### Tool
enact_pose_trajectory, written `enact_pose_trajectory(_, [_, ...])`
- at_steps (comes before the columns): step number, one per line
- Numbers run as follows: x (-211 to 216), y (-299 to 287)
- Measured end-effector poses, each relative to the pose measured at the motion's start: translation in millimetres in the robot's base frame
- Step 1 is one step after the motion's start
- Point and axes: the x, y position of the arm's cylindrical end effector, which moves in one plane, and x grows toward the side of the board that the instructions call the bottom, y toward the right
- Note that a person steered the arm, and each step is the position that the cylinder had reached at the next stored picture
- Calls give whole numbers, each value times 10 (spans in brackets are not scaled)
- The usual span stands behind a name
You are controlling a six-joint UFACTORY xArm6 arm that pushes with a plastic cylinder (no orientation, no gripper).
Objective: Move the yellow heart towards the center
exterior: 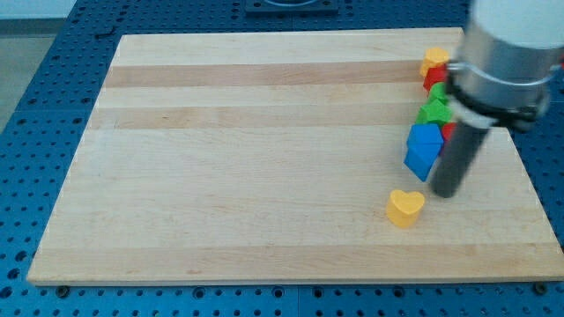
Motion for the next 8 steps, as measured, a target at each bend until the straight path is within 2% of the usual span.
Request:
enact_pose_trajectory(1, [9,691])
enact_pose_trajectory(2, [374,1156])
enact_pose_trajectory(3, [900,1314])
enact_pose_trajectory(4, [1029,1007])
enact_pose_trajectory(5, [1023,412])
enact_pose_trajectory(6, [873,-51])
enact_pose_trajectory(7, [697,-252])
enact_pose_trajectory(8, [697,-245])
